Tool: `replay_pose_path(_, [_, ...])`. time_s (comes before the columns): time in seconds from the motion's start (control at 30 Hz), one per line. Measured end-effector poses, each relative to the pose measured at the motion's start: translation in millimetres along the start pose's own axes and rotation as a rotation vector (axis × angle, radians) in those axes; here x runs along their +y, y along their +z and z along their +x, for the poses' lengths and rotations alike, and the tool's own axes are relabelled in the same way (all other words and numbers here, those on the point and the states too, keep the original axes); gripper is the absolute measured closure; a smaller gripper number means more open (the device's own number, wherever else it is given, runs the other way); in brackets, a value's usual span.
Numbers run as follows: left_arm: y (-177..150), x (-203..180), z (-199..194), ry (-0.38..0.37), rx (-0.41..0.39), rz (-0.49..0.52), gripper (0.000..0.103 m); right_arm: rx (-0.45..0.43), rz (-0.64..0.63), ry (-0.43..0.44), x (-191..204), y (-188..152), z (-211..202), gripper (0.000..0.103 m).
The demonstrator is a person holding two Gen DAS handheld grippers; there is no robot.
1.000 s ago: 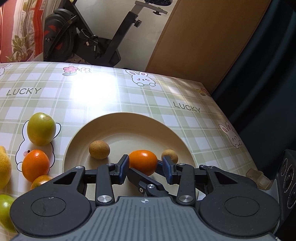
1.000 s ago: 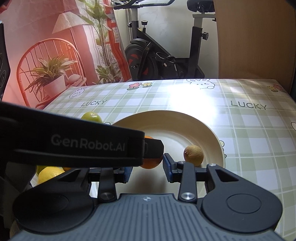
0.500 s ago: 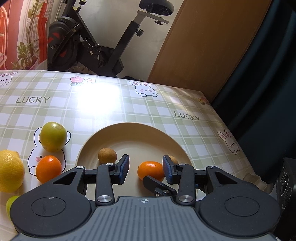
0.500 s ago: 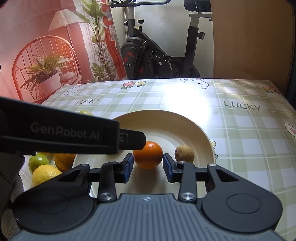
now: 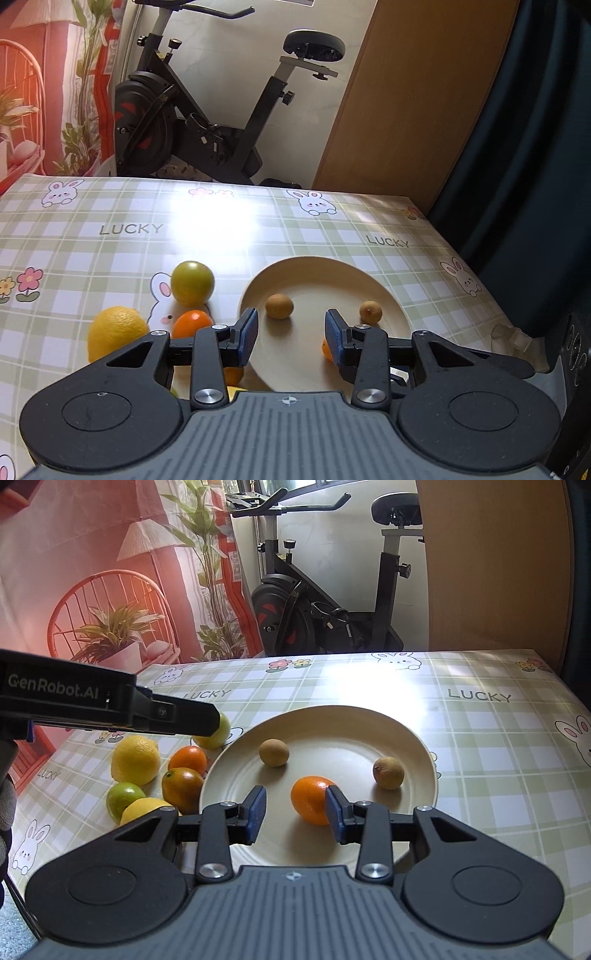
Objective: Organize fruits
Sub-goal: 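Carry the mandarin onto the plate and open the right gripper, then move the left gripper to the dark orange beside the lemon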
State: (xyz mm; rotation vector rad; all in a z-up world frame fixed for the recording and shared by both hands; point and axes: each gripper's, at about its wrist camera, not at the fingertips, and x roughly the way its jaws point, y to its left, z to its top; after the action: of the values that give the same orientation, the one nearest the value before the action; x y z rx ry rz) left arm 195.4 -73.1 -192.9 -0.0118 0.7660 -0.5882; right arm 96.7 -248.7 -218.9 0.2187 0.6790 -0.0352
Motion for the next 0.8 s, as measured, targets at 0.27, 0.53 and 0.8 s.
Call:
replay_pose_path(0.27, [-18, 32, -27, 0.057, -0.019, -0.066, 0.061, 0.001, -0.026, 0.064, 31, -7, -4, 0.065])
replay_pose_path(0.53, [-50, 50, -48, 0.119, -0.037, -0.127, 0.061, 0.015, -0.097, 0.111, 61, -19, -7, 0.059])
replay_pose_path(0.8, [-70, 60, -48, 0.167, -0.004, -0.117, 0.061, 0.078, -0.131, 0.176, 80, -33, -1, 0.055])
